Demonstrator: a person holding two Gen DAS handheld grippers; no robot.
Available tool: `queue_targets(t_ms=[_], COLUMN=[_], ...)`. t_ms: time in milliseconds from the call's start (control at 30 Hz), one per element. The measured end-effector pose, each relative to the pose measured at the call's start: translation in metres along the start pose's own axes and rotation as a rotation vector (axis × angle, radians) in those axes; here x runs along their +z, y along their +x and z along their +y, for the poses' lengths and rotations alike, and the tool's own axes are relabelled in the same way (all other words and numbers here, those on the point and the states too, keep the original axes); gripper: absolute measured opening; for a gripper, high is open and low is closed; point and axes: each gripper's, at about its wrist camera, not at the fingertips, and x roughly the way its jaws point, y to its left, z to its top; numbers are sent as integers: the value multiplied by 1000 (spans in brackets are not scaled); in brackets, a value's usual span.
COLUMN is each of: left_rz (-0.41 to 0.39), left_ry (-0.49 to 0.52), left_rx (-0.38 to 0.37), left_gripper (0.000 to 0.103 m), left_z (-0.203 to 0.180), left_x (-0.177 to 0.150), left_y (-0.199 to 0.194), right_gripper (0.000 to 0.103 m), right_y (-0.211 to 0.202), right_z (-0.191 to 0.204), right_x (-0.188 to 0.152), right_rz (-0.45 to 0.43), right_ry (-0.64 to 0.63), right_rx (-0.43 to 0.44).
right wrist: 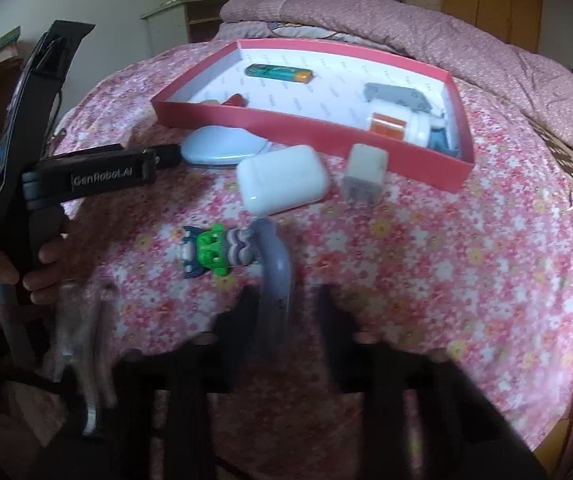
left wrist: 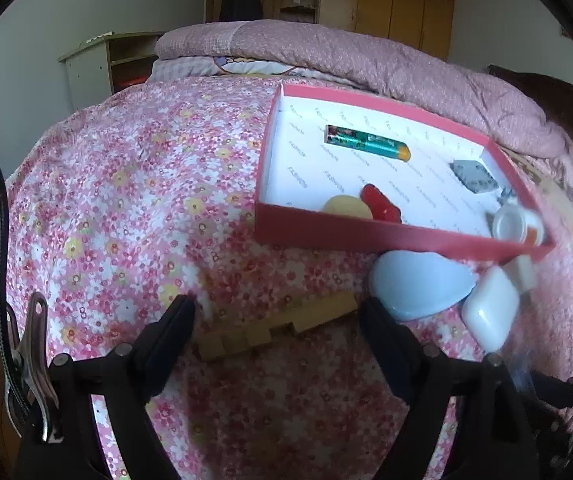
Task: Organize rigid objects
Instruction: 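Grasp the tan wooden block with left tool while right tool grasps the grey curved hook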
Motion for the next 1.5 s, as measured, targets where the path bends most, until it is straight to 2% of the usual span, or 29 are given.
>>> queue_targets(t_ms=[67, 167, 267, 467, 500, 567, 667, 733, 867, 900, 1033, 1167, 1233, 1500], left_rz=[6, 27, 58, 83, 73, 59, 59, 65, 76, 78, 76, 59, 56, 33], left_ry=[-12, -27, 8, -26, -29, -5, 14, 2, -24, -35, -41, -139, -173, -181], left_rx=[-18, -45, -24, -47, -29, 68, 108, 90, 2, -31, -78, -105, -92, 3], left_gripper=[87, 87, 87, 87, 86, 85, 84, 84, 84, 84, 84, 85, 85, 86], left_z=[3, 10, 15, 27, 28, 30, 35, 40, 46, 46, 34, 27, 22, 10], left_x=[0, -2, -8, -11, -10, -5, 2, 6, 4, 1, -2, 4, 9, 20], left_y=[-1, -6, -11, -17, -17, -13, -7, -5, -8, -10, -14, -11, -7, 6], right_gripper=[19, 19, 19, 19, 19, 19, 19, 19, 19, 19, 20, 21, 22, 26], right_y=[-1, -4, -6, -6, -7, -7, -9, -9, -9, -9, -9, -9, -9, -10], right_z=[-5, -13, -20, -25, -26, -28, -33, -35, -36, -36, -38, -37, -37, -36], right_x=[1, 2, 1, -5, -5, -6, -8, -10, -10, -10, -11, -11, -12, -14], right_rz=[1, -3, 6, 9, 8, 3, -7, -14, -26, -28, -38, -45, -50, -64], right_ry=[22, 35, 51, 54, 57, 69, 89, 99, 98, 99, 110, 110, 110, 110], right_rx=[8, -27, -38, -33, -34, -44, -62, -51, -46, -44, -29, -28, -26, -7])
